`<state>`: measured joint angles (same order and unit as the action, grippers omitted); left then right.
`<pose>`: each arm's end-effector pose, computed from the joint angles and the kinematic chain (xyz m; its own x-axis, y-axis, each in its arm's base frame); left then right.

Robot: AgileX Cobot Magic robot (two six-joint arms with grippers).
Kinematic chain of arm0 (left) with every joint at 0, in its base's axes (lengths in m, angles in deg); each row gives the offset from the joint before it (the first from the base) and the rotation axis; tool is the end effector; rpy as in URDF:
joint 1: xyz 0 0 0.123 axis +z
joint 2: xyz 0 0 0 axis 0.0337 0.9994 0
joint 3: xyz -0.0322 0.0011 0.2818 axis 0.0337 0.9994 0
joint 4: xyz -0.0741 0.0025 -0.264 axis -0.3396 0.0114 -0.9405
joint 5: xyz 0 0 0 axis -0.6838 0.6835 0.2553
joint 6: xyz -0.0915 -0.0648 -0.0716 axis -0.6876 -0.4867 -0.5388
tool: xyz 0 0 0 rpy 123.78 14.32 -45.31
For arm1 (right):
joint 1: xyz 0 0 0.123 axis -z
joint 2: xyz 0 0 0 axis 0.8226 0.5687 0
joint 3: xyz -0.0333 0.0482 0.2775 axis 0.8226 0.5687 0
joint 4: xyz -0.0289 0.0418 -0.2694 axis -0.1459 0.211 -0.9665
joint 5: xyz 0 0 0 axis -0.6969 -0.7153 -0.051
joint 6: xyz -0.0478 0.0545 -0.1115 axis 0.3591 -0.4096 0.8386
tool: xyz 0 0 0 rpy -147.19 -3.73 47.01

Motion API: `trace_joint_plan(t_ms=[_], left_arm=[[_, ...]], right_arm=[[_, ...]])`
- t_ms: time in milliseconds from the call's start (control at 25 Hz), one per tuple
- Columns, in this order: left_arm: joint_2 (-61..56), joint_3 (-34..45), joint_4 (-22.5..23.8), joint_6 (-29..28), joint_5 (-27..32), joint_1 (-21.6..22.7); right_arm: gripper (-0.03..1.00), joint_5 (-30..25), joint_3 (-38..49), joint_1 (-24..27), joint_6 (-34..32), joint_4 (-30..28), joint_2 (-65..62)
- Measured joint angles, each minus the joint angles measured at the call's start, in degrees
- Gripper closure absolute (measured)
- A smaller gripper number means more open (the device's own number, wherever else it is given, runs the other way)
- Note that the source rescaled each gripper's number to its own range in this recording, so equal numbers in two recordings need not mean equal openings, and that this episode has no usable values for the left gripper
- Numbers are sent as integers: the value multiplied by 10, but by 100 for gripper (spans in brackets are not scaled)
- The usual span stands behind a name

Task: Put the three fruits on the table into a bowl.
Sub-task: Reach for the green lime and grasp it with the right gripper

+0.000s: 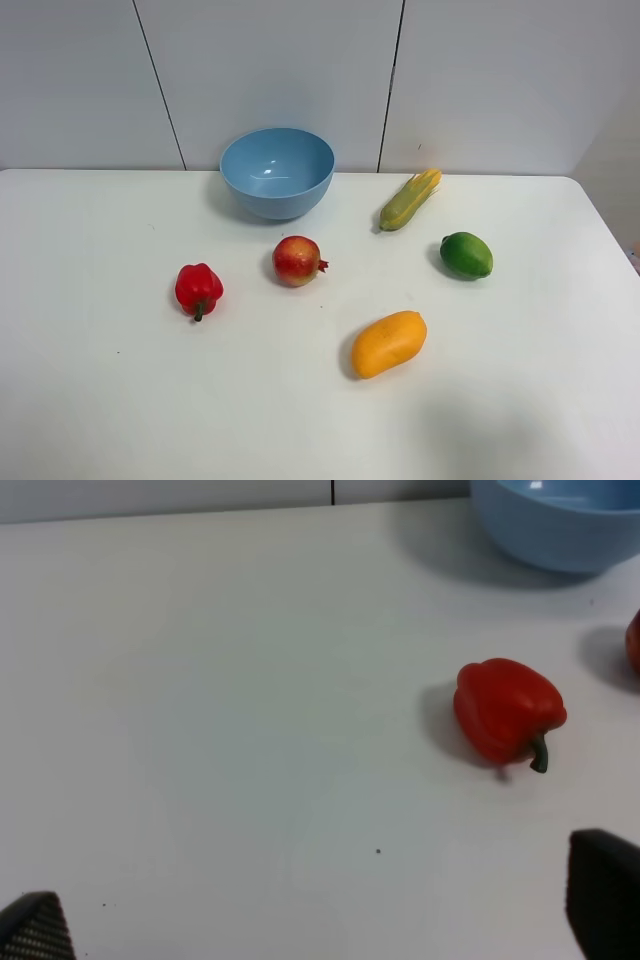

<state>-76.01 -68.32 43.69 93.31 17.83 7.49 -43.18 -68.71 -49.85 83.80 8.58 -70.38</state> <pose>0.0529 -0.0050 0.2729 -0.4367 -0.0179 -0.8994 -0.0180 0.9998 -0.0111 0.0511 -0.0108 0.2705 -0.4469 0.1012 -0.8889 0.1608 0.9865 0.0314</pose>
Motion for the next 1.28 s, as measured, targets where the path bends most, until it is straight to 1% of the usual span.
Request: trace_joint_plan(t_ms=[1280], left_arm=[[0,0,0,0,0,0]], right_arm=[[-3,0,0,0,0,0,0]])
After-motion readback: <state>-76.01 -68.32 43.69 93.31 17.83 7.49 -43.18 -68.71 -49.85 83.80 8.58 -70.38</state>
